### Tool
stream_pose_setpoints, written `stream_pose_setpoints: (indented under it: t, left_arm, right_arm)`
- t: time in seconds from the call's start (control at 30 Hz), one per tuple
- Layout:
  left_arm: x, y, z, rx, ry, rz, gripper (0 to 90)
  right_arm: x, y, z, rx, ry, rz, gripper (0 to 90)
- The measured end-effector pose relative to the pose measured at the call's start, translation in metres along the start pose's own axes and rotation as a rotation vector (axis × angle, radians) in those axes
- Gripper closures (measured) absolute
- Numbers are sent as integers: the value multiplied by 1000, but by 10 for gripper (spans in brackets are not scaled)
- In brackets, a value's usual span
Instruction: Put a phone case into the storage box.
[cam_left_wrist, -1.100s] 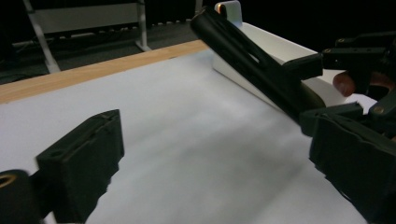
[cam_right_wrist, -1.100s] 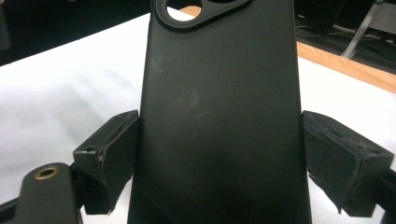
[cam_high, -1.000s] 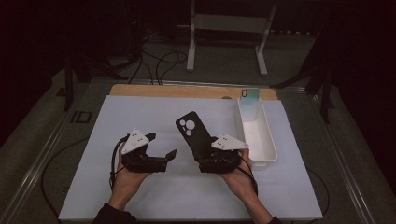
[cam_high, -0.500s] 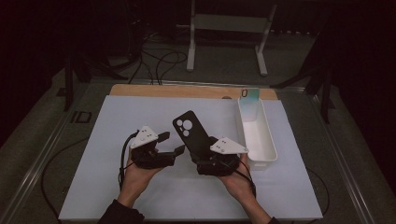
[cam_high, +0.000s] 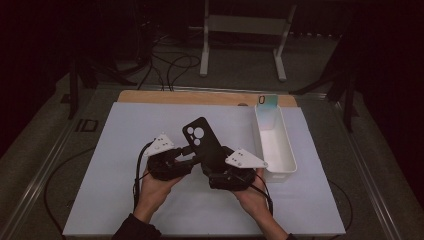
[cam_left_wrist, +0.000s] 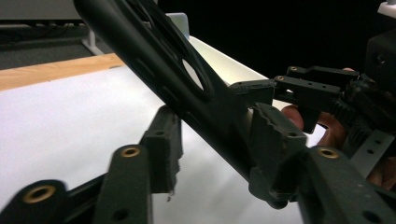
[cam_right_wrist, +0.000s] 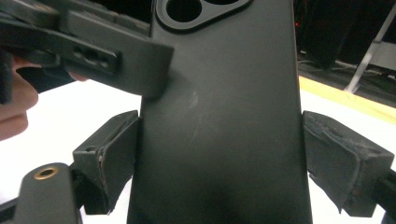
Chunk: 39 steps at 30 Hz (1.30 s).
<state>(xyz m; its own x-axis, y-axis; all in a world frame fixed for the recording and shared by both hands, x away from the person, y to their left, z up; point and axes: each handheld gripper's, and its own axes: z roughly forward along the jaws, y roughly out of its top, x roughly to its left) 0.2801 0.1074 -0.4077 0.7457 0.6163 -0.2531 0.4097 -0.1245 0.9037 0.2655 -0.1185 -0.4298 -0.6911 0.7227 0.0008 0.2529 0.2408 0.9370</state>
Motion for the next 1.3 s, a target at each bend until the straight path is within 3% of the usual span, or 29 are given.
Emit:
stream_pose_setpoints:
  t: [0.33,0.6,1.0,1.1,1.3]
  left_arm:
    - [-5,-1,8,3,-57,1,742]
    - [-7,-2,14,18,-74,-2,767]
    - [-9,-2,17,31,-64,27,812]
    - [-9,-2,16,35,-44,36,852]
    - [-4,-2,12,29,-25,23,855]
  right_arm:
    - [10,-4,5,-10,1,-1,147]
    - [13,-5,6,-27,-17,15,146]
    - [11,-6,7,-27,21,27,130]
    - [10,-6,8,-17,22,19,138]
    - [5,-7,8,12,34,28,141]
